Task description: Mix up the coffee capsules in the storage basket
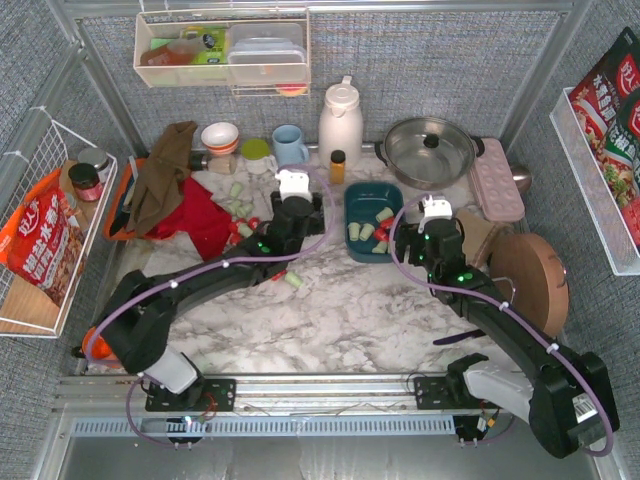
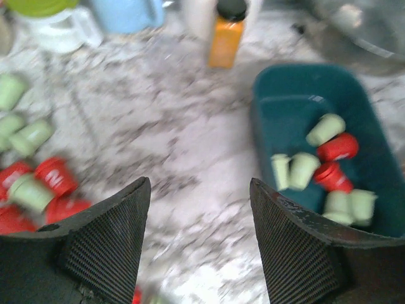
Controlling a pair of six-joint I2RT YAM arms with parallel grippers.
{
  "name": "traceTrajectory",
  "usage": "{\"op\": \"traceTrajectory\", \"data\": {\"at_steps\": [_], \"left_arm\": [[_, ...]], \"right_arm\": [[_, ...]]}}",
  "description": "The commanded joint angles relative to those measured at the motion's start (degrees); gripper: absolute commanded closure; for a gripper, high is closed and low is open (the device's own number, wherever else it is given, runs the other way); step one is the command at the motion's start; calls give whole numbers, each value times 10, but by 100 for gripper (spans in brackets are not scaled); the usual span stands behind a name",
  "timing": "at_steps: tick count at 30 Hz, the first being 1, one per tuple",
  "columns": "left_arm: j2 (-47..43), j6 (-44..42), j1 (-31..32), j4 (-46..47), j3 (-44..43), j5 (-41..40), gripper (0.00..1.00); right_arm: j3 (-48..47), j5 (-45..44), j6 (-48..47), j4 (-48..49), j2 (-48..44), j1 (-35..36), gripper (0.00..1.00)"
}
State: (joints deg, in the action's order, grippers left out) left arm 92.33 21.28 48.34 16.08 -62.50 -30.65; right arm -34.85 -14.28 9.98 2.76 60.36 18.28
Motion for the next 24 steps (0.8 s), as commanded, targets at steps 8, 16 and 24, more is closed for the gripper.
{"op": "traceTrajectory", "data": {"at_steps": [8,16,24], "left_arm": [[-117,124,-2,-264,118,-125,28],[-131,176,-9,-340,154,-134,28],[-132,188,-61,-328,177,-63,25]], "right_arm": [[-2,21,-1,21,2,0,17],[-4,24,-1,20,9,0,17],[-8,30,-1,17,18,0,17]]}}
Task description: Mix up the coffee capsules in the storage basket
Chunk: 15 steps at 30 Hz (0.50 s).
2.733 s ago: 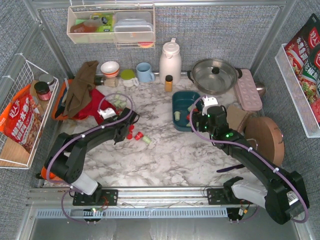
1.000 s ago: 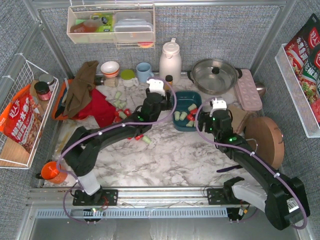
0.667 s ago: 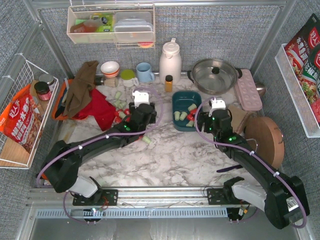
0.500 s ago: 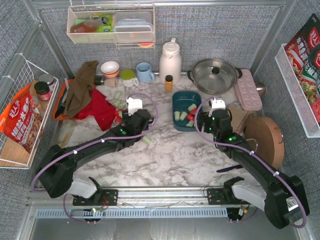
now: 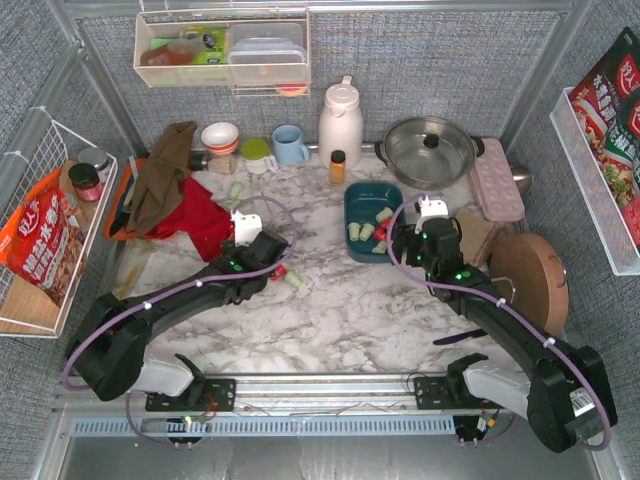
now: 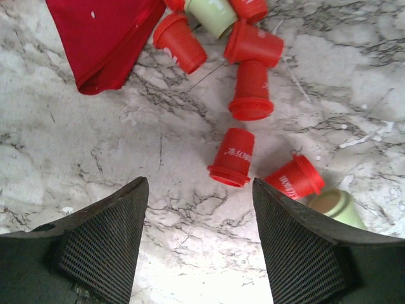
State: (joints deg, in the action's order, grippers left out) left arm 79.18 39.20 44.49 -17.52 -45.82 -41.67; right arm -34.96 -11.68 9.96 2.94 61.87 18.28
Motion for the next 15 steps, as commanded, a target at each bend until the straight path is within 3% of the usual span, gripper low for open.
{"op": "traceTrajectory", "data": {"at_steps": [1,7,15], "left_arm": [[2,5,-31,18,15,67,25],[29,-17,-66,71,22,163,31],[77,-41,-96,65,-4,185,39]], "right_arm": [[-7,4,-1,15,4,0,17],[-11,8,-2,10,9,0,17],[-14,11,-2,8,13,0,17]]}}
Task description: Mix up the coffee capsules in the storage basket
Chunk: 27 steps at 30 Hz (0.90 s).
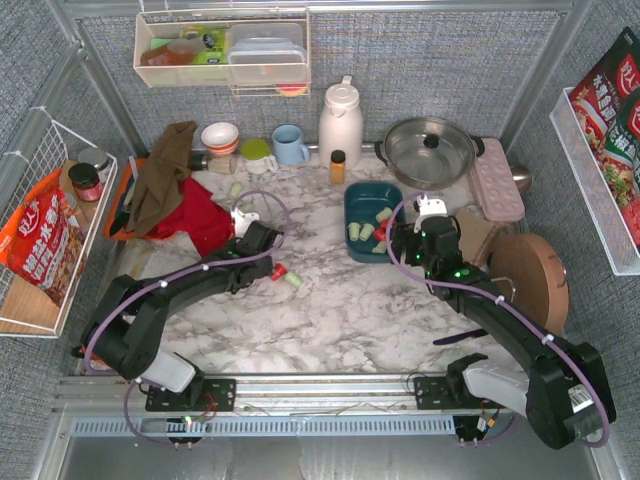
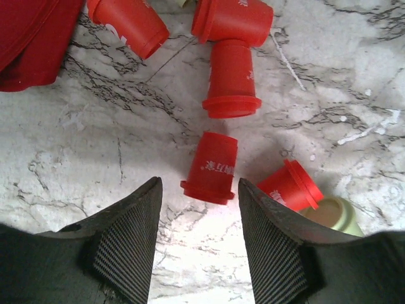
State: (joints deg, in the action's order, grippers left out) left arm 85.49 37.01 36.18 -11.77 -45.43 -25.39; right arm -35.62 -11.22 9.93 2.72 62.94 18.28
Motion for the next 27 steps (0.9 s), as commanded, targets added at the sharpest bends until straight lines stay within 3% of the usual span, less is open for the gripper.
{"op": "traceTrajectory", "data": {"at_steps": [1,6,13,27], "left_arm": [[18,-22,-16,7,-9,23,39],[41,-38,-25,4,-17,26,40],[86,-58,-37,-9,-41,79,54],[118,-63,-50,-7,-38,100,51]], "right_arm": [[-8,7,-2,9,3,0,17],[-11,11,-2,8,7,0,17],[-15,14,-3,4,14,0,17],[-20,20,-4,-1,22,0,17]]}}
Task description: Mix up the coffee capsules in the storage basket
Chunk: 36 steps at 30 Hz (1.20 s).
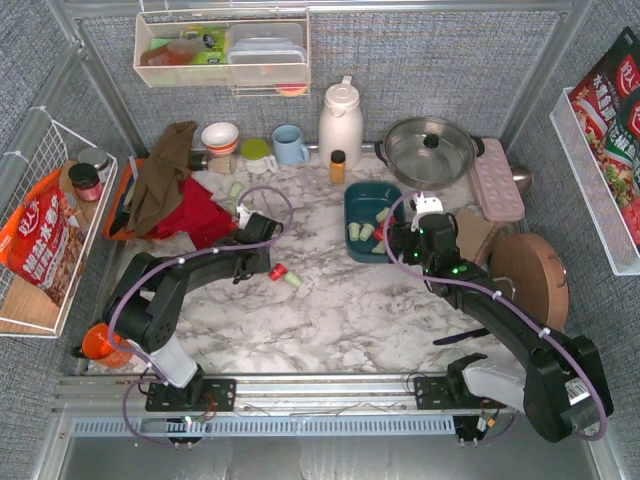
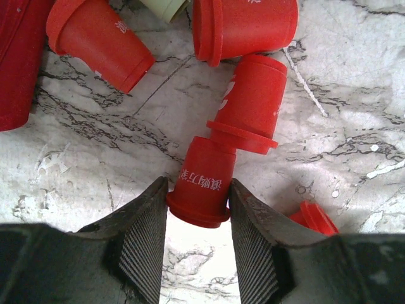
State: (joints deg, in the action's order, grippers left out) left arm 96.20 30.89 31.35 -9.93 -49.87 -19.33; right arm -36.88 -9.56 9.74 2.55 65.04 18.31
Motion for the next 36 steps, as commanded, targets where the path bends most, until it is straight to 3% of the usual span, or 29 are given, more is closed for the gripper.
{"op": "traceTrajectory", "data": {"at_steps": [1,6,12,18,24,28,36], "left_arm": [[12,-3,-2,-24,7,40,52],[-13,-10,-2,-3,20,42,59],[-122,-56,-1,68,64,80,59],[-263,-117,11,198,147,150,59],[-368,-209,71,415,242,240,64],[-368,-264,119,514,260,263,63],[-311,-299,158,527,221,267,63]], "right_arm": [[-7,3,-2,1,1,0,17],[-9,3,-3,-2,1,0,17],[-10,29,1,0,-6,0,17],[-22,154,41,8,-22,1,17],[-36,261,149,44,-44,30,18],[-43,271,200,71,-51,62,18],[-46,299,262,154,-20,136,23]]}}
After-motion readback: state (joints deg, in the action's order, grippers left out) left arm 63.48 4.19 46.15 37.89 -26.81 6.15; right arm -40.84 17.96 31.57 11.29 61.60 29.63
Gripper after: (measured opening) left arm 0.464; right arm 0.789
